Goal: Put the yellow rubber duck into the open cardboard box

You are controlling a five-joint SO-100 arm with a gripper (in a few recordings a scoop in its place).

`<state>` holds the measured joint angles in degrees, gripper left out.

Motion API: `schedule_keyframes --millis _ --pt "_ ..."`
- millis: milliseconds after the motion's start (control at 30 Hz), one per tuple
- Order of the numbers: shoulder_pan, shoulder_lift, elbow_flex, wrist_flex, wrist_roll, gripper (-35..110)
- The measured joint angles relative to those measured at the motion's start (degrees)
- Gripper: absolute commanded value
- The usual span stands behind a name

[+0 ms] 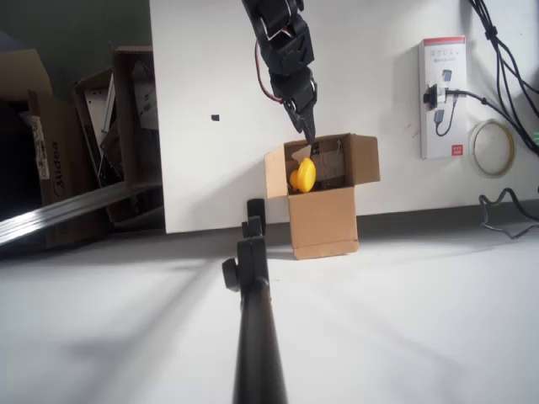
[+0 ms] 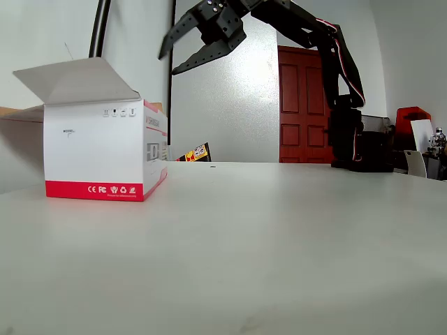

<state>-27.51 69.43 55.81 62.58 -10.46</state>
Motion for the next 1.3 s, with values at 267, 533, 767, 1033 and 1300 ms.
schedule_keyframes --millis 267,533,767,1033,1300 --pt "0.6 2.0 0.0 3.8 0.0 -1" --pt "4.9 11.4 -0.3 11.8 0.0 -1" --pt "11.2 20.6 -0.3 18.9 0.0 -1" --pt "18.6 29.1 -0.4 26.8 0.0 -1" --pt "23.6 40.8 3.3 29.9 0.0 -1"
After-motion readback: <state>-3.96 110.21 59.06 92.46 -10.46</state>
